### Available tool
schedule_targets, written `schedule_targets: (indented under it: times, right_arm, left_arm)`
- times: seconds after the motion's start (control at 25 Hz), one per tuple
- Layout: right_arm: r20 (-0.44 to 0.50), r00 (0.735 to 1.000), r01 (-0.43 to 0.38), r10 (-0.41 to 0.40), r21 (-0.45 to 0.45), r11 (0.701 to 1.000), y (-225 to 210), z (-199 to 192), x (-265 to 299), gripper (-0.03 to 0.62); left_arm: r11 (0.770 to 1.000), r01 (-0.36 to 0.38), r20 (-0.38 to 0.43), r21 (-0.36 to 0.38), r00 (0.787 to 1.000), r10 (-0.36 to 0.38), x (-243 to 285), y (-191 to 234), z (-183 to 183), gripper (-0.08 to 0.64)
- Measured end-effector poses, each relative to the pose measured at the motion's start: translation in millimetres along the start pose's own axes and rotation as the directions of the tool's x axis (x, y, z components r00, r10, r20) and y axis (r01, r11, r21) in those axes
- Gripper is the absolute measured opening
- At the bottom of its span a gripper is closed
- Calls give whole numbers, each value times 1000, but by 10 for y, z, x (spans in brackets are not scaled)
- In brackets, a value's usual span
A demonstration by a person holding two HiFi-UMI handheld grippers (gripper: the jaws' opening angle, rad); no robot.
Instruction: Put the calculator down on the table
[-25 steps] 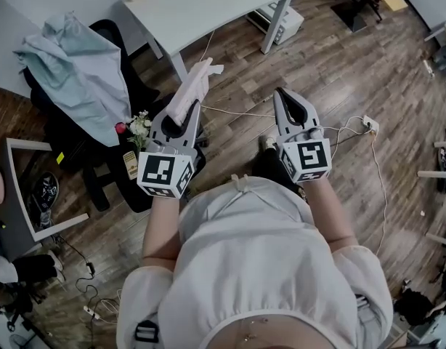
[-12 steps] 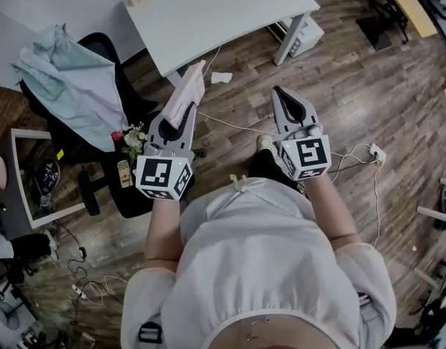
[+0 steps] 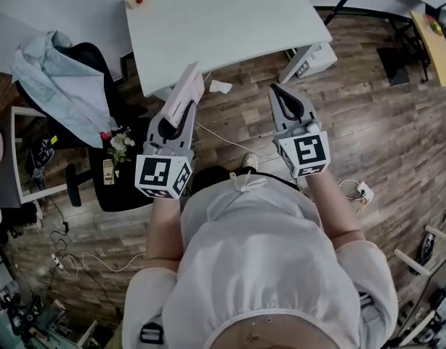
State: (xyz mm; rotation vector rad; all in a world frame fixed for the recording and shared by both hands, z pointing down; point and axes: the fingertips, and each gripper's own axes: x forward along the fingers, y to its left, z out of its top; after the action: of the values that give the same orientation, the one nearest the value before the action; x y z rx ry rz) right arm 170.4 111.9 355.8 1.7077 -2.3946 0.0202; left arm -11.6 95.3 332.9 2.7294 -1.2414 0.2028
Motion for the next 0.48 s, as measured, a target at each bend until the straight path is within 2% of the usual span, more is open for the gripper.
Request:
schedule_targets:
  times: [0.28,0.48]
  right_arm:
    - [-30,997,-72,72,26,997,-401,-190,476,6]
    - [-36,992,-118,119,24,993,-539,-237,903,6]
  left_arm:
    - [995,-79,-58,-52,995,76,424,151,-170,78]
    - [991,-99,-77,-92,993,92,765,360,-272,78]
